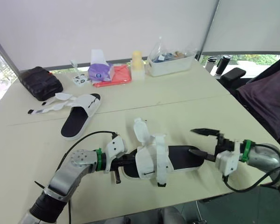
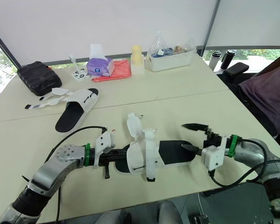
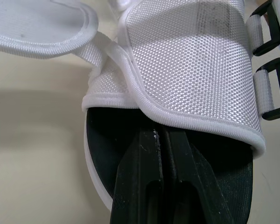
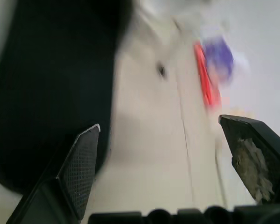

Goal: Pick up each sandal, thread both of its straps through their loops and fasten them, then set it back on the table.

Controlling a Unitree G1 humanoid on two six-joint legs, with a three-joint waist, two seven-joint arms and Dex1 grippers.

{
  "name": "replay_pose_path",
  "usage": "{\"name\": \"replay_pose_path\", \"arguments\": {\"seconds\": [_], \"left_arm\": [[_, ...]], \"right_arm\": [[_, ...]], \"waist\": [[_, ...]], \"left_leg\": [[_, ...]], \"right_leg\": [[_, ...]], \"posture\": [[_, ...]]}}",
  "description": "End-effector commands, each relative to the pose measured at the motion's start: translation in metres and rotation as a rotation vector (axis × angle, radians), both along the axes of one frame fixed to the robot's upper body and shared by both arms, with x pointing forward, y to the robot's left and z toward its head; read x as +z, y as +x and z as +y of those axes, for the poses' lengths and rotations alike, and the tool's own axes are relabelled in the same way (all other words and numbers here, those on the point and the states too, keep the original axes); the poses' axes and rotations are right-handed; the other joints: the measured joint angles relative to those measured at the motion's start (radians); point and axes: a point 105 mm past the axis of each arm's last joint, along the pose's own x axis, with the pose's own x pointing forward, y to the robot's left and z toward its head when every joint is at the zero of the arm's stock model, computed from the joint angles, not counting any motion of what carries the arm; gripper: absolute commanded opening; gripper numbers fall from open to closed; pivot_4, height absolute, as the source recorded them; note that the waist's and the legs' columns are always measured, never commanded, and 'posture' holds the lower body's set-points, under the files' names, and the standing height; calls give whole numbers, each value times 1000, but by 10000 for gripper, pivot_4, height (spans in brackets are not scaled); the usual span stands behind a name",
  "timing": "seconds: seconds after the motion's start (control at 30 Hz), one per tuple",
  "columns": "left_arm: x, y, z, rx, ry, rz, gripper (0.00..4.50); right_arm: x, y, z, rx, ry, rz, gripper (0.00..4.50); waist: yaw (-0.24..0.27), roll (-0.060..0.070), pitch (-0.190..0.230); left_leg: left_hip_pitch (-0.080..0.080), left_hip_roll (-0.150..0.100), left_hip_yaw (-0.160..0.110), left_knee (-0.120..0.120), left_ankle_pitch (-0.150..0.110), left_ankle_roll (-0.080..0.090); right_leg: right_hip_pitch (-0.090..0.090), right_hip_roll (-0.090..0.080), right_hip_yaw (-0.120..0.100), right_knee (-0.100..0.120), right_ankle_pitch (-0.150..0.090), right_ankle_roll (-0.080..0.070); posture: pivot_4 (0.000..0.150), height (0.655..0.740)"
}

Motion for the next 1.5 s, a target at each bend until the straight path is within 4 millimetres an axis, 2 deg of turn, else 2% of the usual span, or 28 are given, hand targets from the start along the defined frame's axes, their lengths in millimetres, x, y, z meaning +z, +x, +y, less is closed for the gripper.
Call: {"name": "replay_pose_path", "arguments": {"seconds": [0.03, 0.1, 0.17, 0.27, 0.37, 0.47, 0.6, 0.83, 1.0, 1.03, 1.1, 1.17, 1.2, 1.3, 1.33, 1.4, 1.5], "left_arm": [[9, 0, -1, 2, -16, -20, 1239], [12, 0, -1, 4, -22, -20, 1239], [13, -1, -1, 4, -23, -19, 1239], [14, -2, -2, 6, -24, -17, 1239], [14, -5, -3, 11, -30, -11, 1239], [13, -8, -5, 13, -32, -5, 1239], [13, -9, -4, 24, -31, -4, 1239], [13, -8, -3, 26, -27, -6, 1239], [11, -7, -5, 17, -19, -11, 1239], [11, -7, -5, 17, -20, -10, 1239], [11, -7, -5, 16, -19, -11, 1239], [11, -7, -5, 15, -18, -11, 1239], [11, -7, -5, 16, -18, -12, 1239], [12, -6, -5, 18, -18, -12, 1239], [12, -6, -5, 19, -18, -12, 1239], [12, -7, -5, 18, -18, -13, 1239], [12, -7, -5, 16, -18, -15, 1239]], "right_arm": [[55, -4, 14, -56, 501, 325, 44303], [72, -21, 34, -5, 742, 653, 44303], [74, -51, 61, 101, 803, 961, 44303], [62, -81, 81, 148, 779, 1186, 44303], [23, -109, 95, 110, 685, 1338, 44303], [-10, -122, 97, 39, 664, 1385, 44303], [-33, -125, 94, -19, 703, 1402, 44303], [-43, -116, 99, -39, 752, 1355, 44303], [-45, -104, 113, -16, 854, 1382, 44303], [-44, -103, 115, -9, 873, 1394, 39124], [-42, -103, 121, 16, 907, 1450, 31706], [-44, -104, 125, 14, 904, 1485, 20743], [-45, -102, 125, 0, 905, 1483, 17010], [-49, -101, 124, -29, 870, 1469, 1816], [-49, -101, 122, -34, 870, 1471, 240], [-46, -104, 118, -37, 857, 1476, 240], [-28, -107, 114, 22, 851, 1497, 240]], "waist": [[-1, 1, 0], [0, 1, 0], [5, 1, 0], [22, -1, 0], [33, -2, 0], [49, -2, 0], [51, -3, 0], [50, -2, 0], [50, -3, 0], [50, -3, 0], [50, -3, 0], [50, -3, 0], [50, -3, 0], [50, -3, 0], [51, -3, 0], [50, -3, 0], [50, -3, 0]], "left_leg": [[0, 1, 0, 0, -1, 1], [0, 1, 0, 1, -1, 1], [-1, 1, -2, 0, -1, 2], [-2, 6, -5, 0, -2, 3], [-3, 5, -3, 0, -2, 4], [-3, 4, -2, 0, -3, 5], [-3, 1, 0, 2, -3, 5], [-2, 2, 0, 1, -3, 5], [-2, 2, -1, 1, -3, 4], [-2, 2, -1, 1, -3, 4], [-2, 2, -1, 1, -3, 4], [-2, 2, -1, 1, -3, 4], [-2, 2, -1, 1, -3, 4], [-2, 2, -1, 1, -3, 4], [-3, 1, -1, 1, -3, 4], [-3, 1, -1, 1, -3, 4], [-3, 1, -1, 1, -3, 5]], "right_leg": [[1, 0, 0, 0, 0, 0], [1, 0, 0, -1, 0, 0], [1, 0, -2, -3, 0, 0], [3, 3, -6, -10, 0, 0], [3, 4, -6, -12, 0, 0], [3, 2, -6, -13, 0, 1], [3, 0, -5, -13, 2, 3], [3, 1, -5, -12, 2, 4], [3, 1, -5, -12, 2, 4], [3, 1, -5, -12, 2, 4], [3, 1, -5, -12, 2, 4], [3, 0, -5, -13, 2, 4], [3, 1, -5, -12, 2, 4], [3, 0, -5, -12, 2, 4], [3, 0, -5, -12, 2, 4], [3, 0, -5, -12, 2, 4], [3, 0, -5, -12, 2, 4]], "posture": [[1500, 7400], [1500, 7400], [1500, 7400], [1500, 7400], [1500, 7400], [1500, 7400], [1500, 7400], [1500, 7400], [1500, 7400], [1500, 7400], [1500, 7400], [1500, 7400], [1500, 7400], [1500, 7400], [1500, 7400], [1500, 7400], [1500, 7400]]}}
